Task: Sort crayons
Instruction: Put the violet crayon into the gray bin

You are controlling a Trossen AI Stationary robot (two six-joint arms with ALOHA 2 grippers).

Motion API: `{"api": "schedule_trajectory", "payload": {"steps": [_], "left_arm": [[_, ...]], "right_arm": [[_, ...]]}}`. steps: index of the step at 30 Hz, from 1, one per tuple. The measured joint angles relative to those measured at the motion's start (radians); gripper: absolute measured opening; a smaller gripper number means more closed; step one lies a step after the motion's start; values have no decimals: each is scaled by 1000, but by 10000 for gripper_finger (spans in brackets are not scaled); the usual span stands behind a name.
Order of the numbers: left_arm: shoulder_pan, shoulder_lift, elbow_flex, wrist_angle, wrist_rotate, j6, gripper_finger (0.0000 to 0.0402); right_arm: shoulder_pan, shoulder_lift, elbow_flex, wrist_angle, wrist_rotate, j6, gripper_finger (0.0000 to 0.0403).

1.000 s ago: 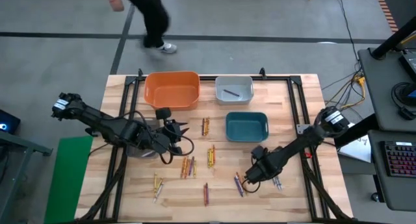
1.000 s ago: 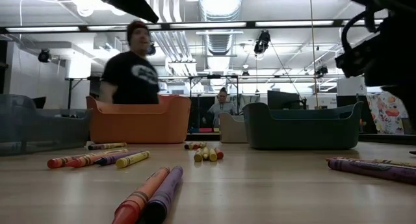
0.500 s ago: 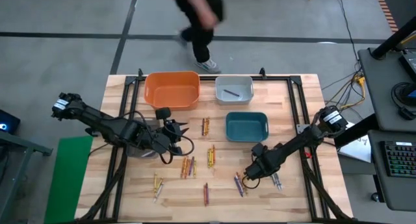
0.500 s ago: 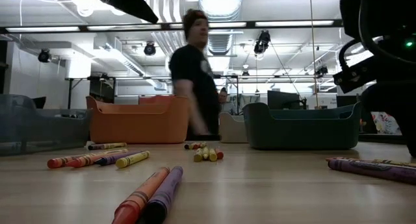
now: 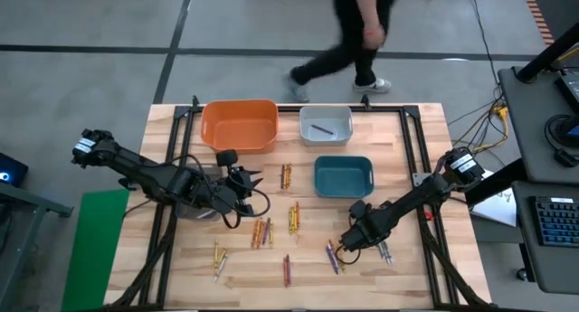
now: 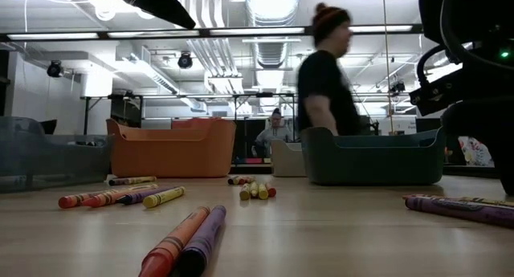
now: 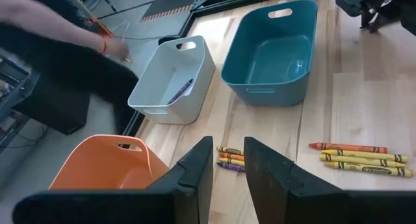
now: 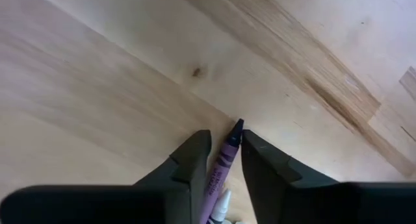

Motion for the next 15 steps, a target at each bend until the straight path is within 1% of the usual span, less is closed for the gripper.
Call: {"api": "schedule_trajectory", "payload": {"steps": [8, 11, 15], "left_arm": [[0, 0, 0, 0, 0, 0, 70], [0, 0, 0, 0, 0, 0, 70], [0, 0, 0, 0, 0, 0, 70]], "right_arm": [[0, 3, -4, 25, 7, -2, 31], [0, 4, -4, 29, 9, -2, 21], [0, 3, -3, 32, 13, -1, 19]]}}
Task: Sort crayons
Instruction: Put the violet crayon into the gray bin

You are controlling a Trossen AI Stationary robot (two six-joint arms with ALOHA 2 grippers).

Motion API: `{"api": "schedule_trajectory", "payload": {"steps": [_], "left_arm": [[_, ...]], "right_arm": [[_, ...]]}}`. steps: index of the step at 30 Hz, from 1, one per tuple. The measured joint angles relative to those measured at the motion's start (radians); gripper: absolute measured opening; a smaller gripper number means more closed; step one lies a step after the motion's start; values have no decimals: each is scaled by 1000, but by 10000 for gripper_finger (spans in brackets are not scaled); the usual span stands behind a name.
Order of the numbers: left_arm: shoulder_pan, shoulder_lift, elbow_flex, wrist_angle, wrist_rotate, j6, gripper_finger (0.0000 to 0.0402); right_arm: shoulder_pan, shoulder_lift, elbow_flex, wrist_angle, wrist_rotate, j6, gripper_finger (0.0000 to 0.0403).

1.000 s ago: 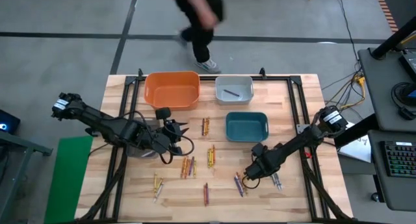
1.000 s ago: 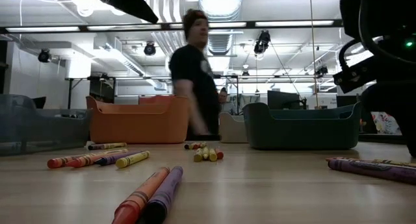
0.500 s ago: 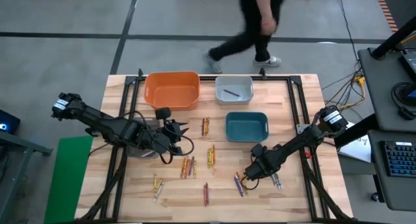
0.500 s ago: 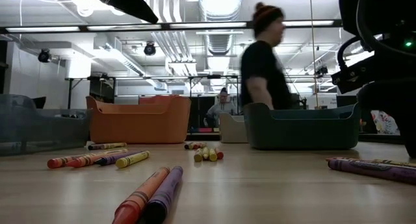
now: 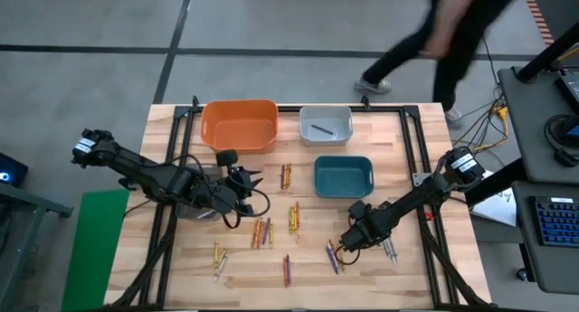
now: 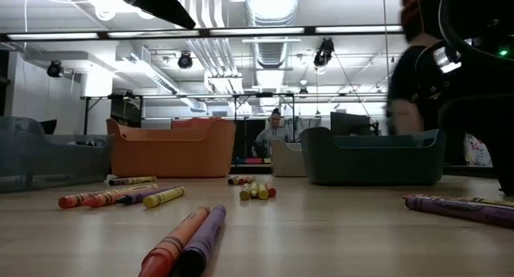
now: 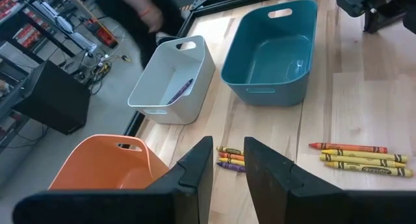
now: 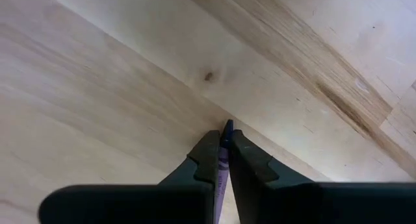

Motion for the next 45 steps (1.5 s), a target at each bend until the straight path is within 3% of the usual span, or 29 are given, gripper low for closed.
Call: {"api": "schedule_trajectory", "payload": {"steps": [14, 26, 30, 33, 36, 41, 45], "left_arm": [[0, -1, 0, 3, 1, -26, 70], [0, 8, -1, 33, 29, -59, 70], [17, 8, -1, 46, 30, -11, 70], [54, 7, -1, 80, 35, 53, 70], [126, 7, -1, 122, 120, 143, 69], [304, 9, -3, 206, 381, 342, 55], [467, 9, -4, 230, 530, 406, 42]], "right_arm": [[0, -169, 44, 98, 224, -112, 17], [-16, -371, 42, 289, 701, -469, 17], [-60, -415, 42, 327, 792, -605, 17], [-118, -435, 42, 361, 789, -743, 17], [-204, -448, 40, 423, 707, -914, 17], [-409, -452, 17, 598, 478, -1225, 17], [-607, -452, -22, 781, 210, -1421, 17]]}}
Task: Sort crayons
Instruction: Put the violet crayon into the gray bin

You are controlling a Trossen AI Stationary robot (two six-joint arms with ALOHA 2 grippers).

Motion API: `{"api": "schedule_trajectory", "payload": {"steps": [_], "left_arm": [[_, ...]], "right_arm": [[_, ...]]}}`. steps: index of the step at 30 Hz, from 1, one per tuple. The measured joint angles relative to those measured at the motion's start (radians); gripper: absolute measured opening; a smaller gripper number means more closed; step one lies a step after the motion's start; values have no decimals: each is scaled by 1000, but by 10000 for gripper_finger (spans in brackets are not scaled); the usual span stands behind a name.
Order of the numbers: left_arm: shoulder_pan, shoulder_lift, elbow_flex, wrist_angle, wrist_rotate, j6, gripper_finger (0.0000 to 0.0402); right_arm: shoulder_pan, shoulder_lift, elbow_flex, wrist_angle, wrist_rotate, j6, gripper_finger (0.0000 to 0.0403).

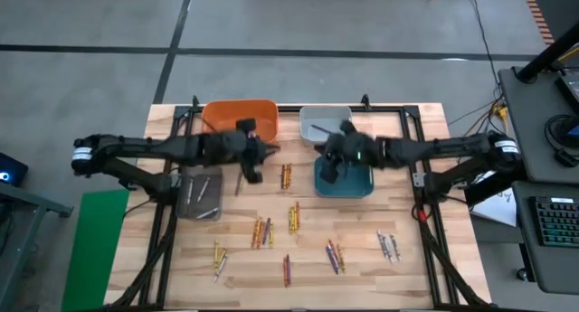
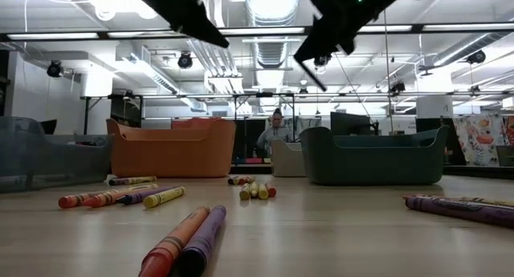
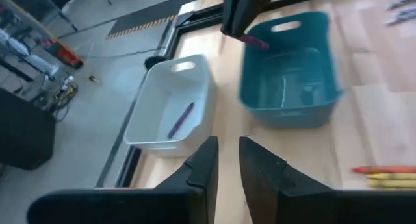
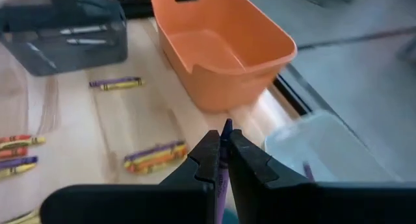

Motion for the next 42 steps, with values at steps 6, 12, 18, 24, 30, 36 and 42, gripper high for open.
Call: {"api": "schedule_trajectory", "payload": {"steps": [6, 12, 18, 24, 30, 36, 42], "left_arm": [[211, -3, -5, -15, 189, -7, 39], [326, -7, -31, -22, 237, -26, 38], [358, -21, -54, -4, 239, -59, 38], [360, -50, -70, 1, 257, -8, 38], [419, -65, -72, 13, 342, 53, 38], [509, -64, -73, 64, 379, 49, 38], [558, -65, -73, 74, 380, 11, 38]], "right_arm": [[-263, 7, -114, 327, -509, -120, 17], [-351, 27, -208, 549, -553, -141, 17], [-360, 55, -277, 758, -554, -123, 17], [-371, 64, -304, 830, -556, -208, 17], [-470, 64, -303, 814, -554, -230, 17], [-618, 145, -270, 642, -476, -203, 17], [-644, 276, -157, 422, -478, -189, 18]]}}
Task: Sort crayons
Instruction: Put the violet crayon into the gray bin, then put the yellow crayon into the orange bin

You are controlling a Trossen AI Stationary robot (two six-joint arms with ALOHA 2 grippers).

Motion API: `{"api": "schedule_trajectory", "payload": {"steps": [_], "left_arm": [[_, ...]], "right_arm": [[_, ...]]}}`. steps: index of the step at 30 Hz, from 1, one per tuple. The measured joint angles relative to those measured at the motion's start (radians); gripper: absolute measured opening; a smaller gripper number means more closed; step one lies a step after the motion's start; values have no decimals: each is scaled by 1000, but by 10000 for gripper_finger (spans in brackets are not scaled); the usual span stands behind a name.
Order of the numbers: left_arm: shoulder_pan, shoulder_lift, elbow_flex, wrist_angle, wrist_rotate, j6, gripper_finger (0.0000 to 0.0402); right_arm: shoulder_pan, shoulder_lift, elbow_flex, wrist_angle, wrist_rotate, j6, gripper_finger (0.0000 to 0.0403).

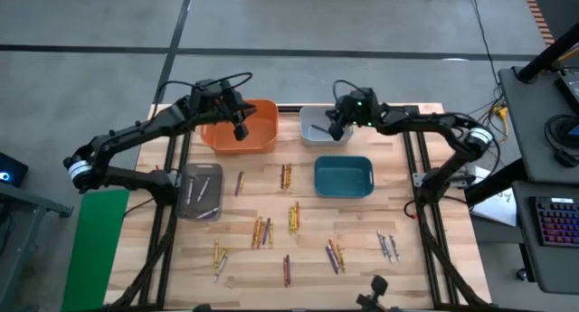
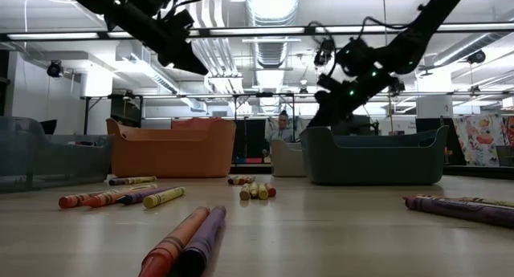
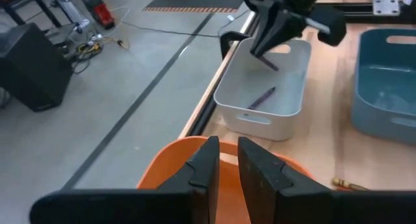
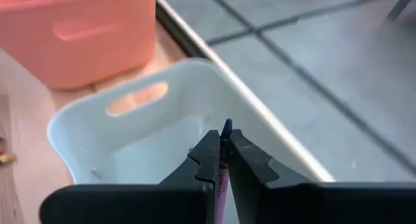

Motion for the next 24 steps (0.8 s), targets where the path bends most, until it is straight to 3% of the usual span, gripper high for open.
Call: {"api": "schedule_trajectory", "payload": {"steps": [4, 10, 19, 24], "left_arm": [[1, 0, 0, 0, 1, -22, 38], [1, 0, 0, -3, 21, -66, 39], [-54, 0, 0, -26, 205, -187, 39], [-149, 0, 0, -35, 218, -206, 39]], "right_arm": [[2, 37, 78, -118, -25, 11, 26], [2, 44, 155, -246, -20, 24, 74], [62, -74, 205, -463, -29, 102, 120], [152, -155, 205, -553, -29, 258, 121]]}}
